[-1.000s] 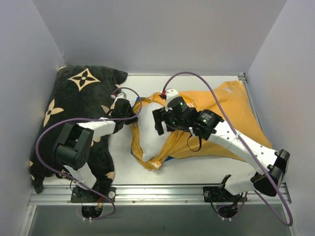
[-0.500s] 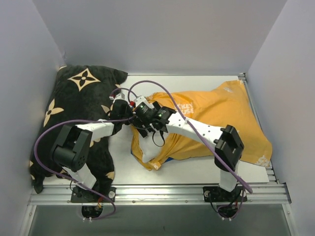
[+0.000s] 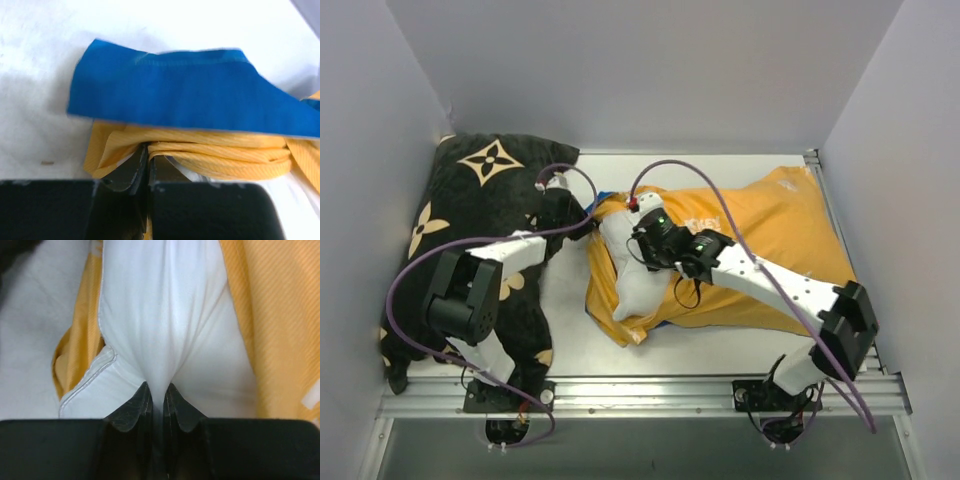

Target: Remove the pillowcase from the pillow

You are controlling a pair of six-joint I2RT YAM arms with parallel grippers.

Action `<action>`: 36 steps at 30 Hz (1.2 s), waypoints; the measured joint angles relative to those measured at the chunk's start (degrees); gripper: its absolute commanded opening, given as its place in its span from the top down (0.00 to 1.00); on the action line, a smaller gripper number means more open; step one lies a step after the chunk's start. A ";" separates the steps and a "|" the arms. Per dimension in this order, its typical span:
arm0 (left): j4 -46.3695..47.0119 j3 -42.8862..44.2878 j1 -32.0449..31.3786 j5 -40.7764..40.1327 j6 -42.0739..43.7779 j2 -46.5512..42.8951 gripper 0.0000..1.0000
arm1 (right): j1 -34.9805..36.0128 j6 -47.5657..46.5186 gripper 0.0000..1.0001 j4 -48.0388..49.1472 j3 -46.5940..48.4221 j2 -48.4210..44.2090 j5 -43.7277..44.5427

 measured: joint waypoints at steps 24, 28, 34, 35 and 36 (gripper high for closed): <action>4.96 9.44 0.13 10.62 0.37 11.37 0.41 | -16.72 9.62 1.00 2.16 -3.43 -19.91 -23.23; 11.63 0.81 -0.04 11.19 -1.57 7.89 0.24 | -21.29 13.05 1.00 2.60 3.37 -13.46 -27.23; 13.64 -5.27 0.92 10.95 -2.73 -5.99 0.08 | -22.91 17.11 1.00 4.68 4.87 -7.61 -31.34; 13.44 -5.46 1.27 10.71 -2.69 -8.98 0.02 | -22.91 17.59 1.00 4.94 4.87 -7.08 -31.76; 13.22 -5.46 1.53 10.40 -2.60 -12.00 0.03 | -22.93 18.16 1.00 5.25 4.87 -6.60 -32.13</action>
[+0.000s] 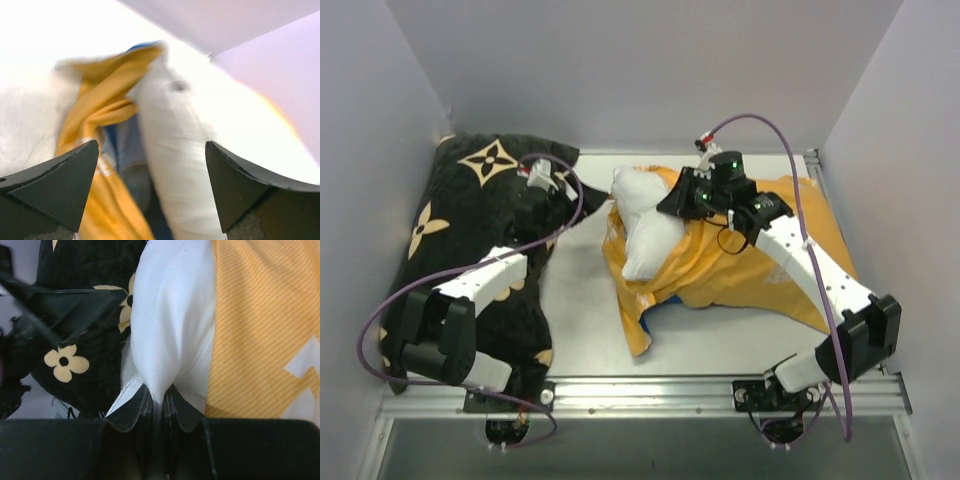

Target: Remove the pillowcase from the pillow

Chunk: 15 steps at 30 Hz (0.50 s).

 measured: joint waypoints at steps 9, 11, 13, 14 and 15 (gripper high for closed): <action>-12.35 2.93 -4.72 -3.37 2.78 -16.44 0.02 | -0.09 4.48 1.00 4.92 2.69 7.15 -1.90; -16.17 3.10 -7.02 -3.58 4.26 -16.44 0.03 | 0.26 4.98 1.00 5.18 4.61 9.11 -1.84; -19.78 3.10 -8.48 -3.39 5.62 -16.20 0.03 | 0.90 5.51 1.00 5.51 6.45 10.75 -1.81; -21.44 3.10 -8.81 -2.99 6.36 -16.11 0.02 | 1.20 5.70 1.00 5.51 7.26 11.37 -1.84; -22.93 3.10 -8.94 -2.64 7.08 -16.09 0.03 | 1.51 5.86 1.00 5.51 8.02 11.80 -1.86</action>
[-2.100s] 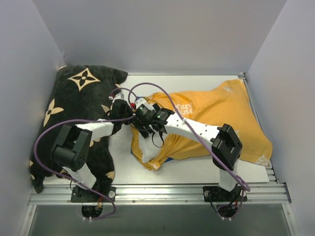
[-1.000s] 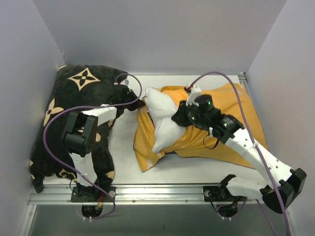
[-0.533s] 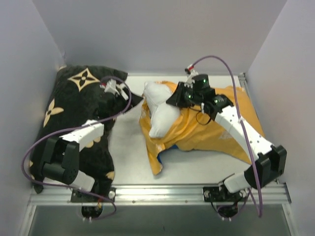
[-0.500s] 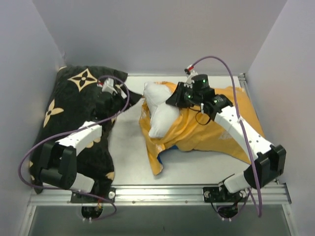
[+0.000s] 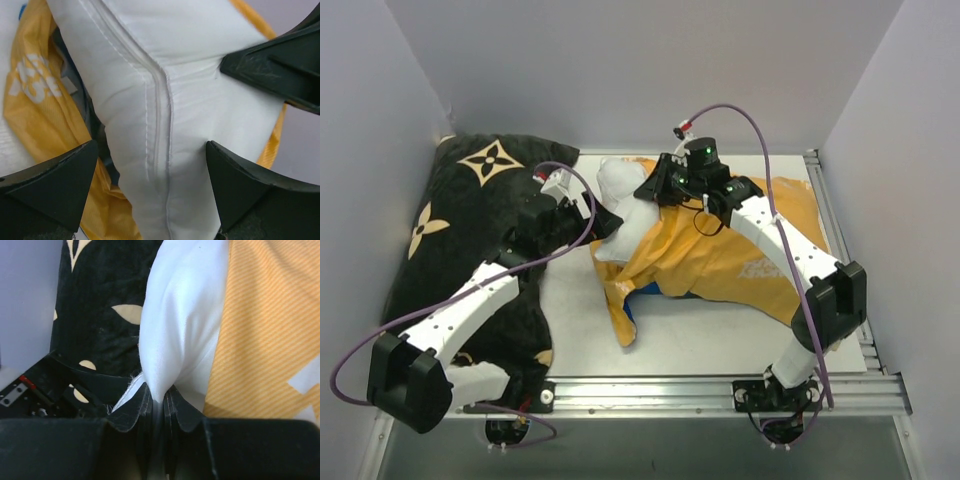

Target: Remove the pillowcase from the pillow

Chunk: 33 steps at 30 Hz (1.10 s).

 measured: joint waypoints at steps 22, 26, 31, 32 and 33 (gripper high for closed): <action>37.55 -14.78 5.64 22.08 -14.49 6.67 0.03 | 2.40 0.48 1.00 -0.48 3.54 4.13 0.48; 53.55 -20.70 8.22 24.98 -22.47 10.08 0.03 | 2.45 0.57 1.00 -0.39 3.61 4.68 0.42; 66.12 -22.25 8.85 27.08 -28.59 16.00 0.03 | 2.51 0.79 1.00 0.00 3.63 5.42 0.39; 67.76 -22.27 8.85 27.23 -29.75 17.09 0.03 | 2.51 0.81 1.00 0.07 3.63 5.60 0.39; 69.02 -22.25 8.85 27.41 -30.51 18.14 0.03 | 2.54 0.83 1.00 0.07 3.63 5.68 0.42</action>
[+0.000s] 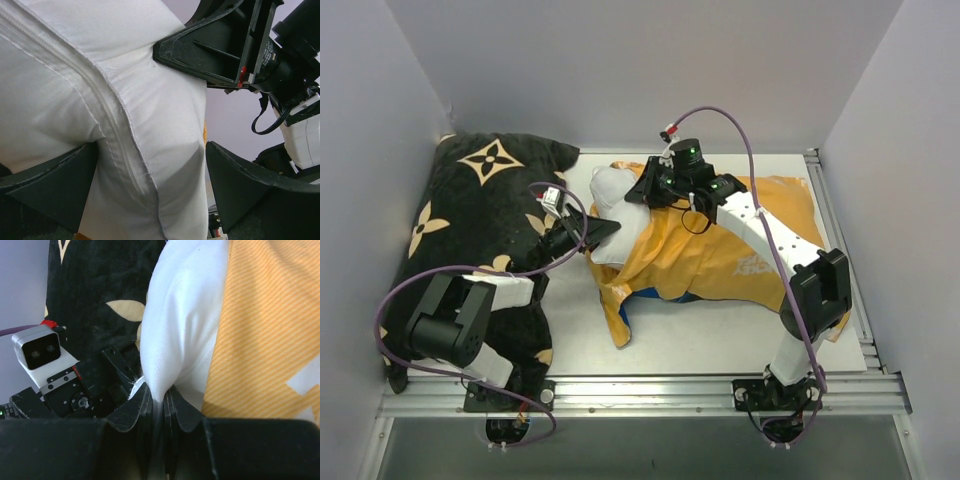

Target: Remove the pillowcase from the pillow

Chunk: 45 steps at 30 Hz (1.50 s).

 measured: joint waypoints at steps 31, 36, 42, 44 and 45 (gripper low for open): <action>-35.17 14.36 -4.20 -2.16 18.82 1.68 1.00 | 3.32 -7.54 0.26 -8.22 6.58 2.25 6.03; -47.30 16.65 -5.01 -8.83 22.29 -2.78 1.00 | 3.17 -10.32 0.24 -15.47 9.18 -3.15 11.21; -55.71 18.75 -5.70 -14.58 24.79 -5.35 1.00 | 1.70 -11.41 0.31 -19.93 3.26 -17.66 19.26; -56.87 18.75 -5.81 -15.26 24.98 -5.42 1.00 | 1.29 -11.39 0.32 -22.05 0.39 -20.61 21.46; -57.33 18.78 -5.81 -15.47 25.05 -5.42 1.00 | 1.11 -11.37 0.34 -22.80 -0.11 -20.57 22.25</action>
